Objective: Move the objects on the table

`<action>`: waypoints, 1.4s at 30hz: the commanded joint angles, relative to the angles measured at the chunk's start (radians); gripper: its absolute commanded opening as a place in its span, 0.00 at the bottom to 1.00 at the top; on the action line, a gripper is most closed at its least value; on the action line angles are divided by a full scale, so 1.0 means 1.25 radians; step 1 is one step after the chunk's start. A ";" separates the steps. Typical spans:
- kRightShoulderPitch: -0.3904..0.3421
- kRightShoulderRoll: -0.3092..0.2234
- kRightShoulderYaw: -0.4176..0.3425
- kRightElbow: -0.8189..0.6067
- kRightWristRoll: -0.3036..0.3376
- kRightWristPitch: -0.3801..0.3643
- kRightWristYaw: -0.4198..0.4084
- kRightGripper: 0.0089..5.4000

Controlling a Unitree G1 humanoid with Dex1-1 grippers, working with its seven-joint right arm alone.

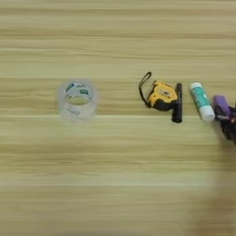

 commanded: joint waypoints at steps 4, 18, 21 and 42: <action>-0.075 -0.053 0.006 0.001 0.000 -0.037 -0.007 0.26; -0.081 -0.054 0.016 0.022 -0.001 -0.045 -0.010 0.34; -0.082 -0.054 0.016 0.025 0.001 -0.046 -0.008 0.40; -0.002 -0.036 0.003 -0.278 0.040 -0.026 -0.006 0.84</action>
